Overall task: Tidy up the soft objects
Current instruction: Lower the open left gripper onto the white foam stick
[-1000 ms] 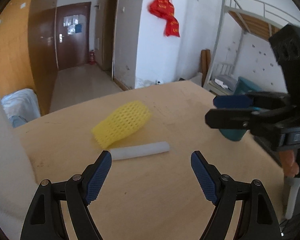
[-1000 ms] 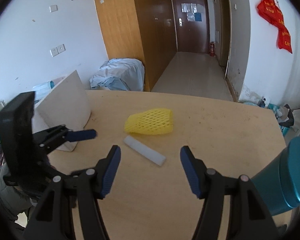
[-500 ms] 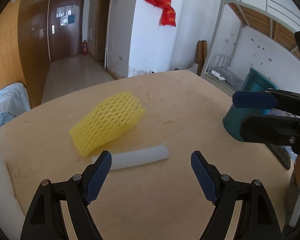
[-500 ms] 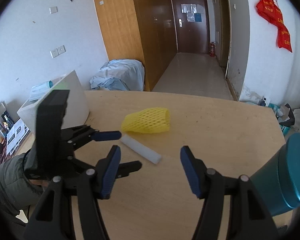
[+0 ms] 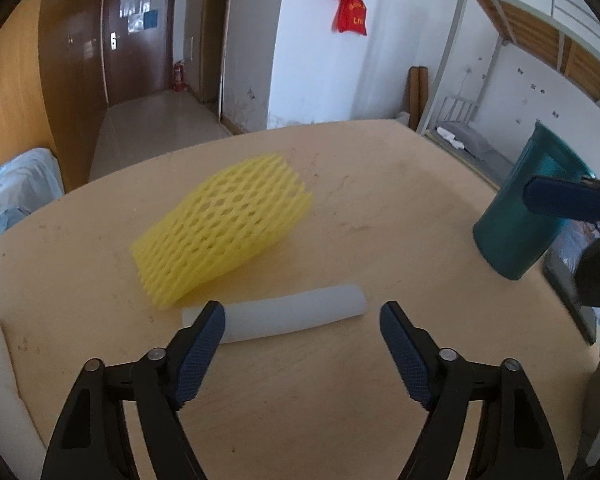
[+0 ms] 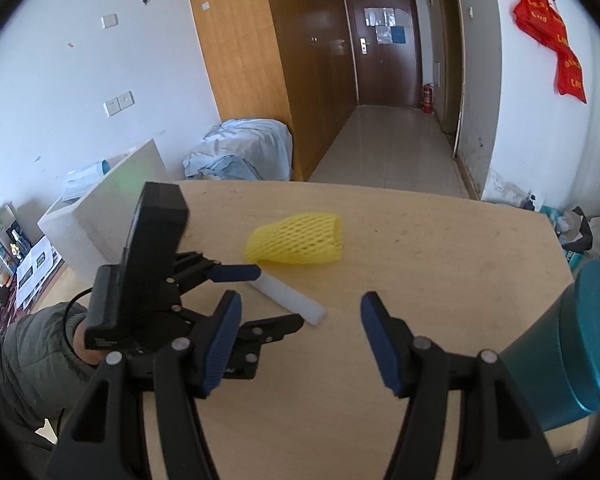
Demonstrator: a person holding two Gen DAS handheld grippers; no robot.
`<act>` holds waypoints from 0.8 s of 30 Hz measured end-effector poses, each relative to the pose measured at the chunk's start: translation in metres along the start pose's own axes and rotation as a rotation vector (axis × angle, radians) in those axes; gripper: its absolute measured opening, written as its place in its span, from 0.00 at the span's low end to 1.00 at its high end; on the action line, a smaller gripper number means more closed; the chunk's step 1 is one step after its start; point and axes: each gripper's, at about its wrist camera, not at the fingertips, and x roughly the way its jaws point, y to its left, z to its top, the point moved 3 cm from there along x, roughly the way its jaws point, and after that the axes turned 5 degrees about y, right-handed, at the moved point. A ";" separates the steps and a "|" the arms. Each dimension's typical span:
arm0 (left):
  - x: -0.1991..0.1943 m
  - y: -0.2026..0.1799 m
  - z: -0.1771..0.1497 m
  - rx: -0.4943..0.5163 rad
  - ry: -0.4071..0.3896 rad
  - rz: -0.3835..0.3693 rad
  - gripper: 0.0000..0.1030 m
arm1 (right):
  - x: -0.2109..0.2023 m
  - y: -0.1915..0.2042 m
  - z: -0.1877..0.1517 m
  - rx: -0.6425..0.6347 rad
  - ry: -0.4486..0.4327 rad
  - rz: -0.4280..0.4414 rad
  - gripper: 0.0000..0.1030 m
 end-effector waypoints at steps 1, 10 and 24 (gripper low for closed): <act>0.002 0.000 0.001 -0.002 0.003 0.003 0.73 | -0.001 -0.001 0.000 0.002 -0.002 0.001 0.64; 0.008 0.006 0.004 0.015 0.011 0.055 0.63 | 0.002 0.000 0.000 0.004 0.001 0.006 0.64; 0.011 0.004 0.006 0.021 0.032 0.119 0.22 | 0.016 -0.002 0.007 0.026 0.039 -0.002 0.64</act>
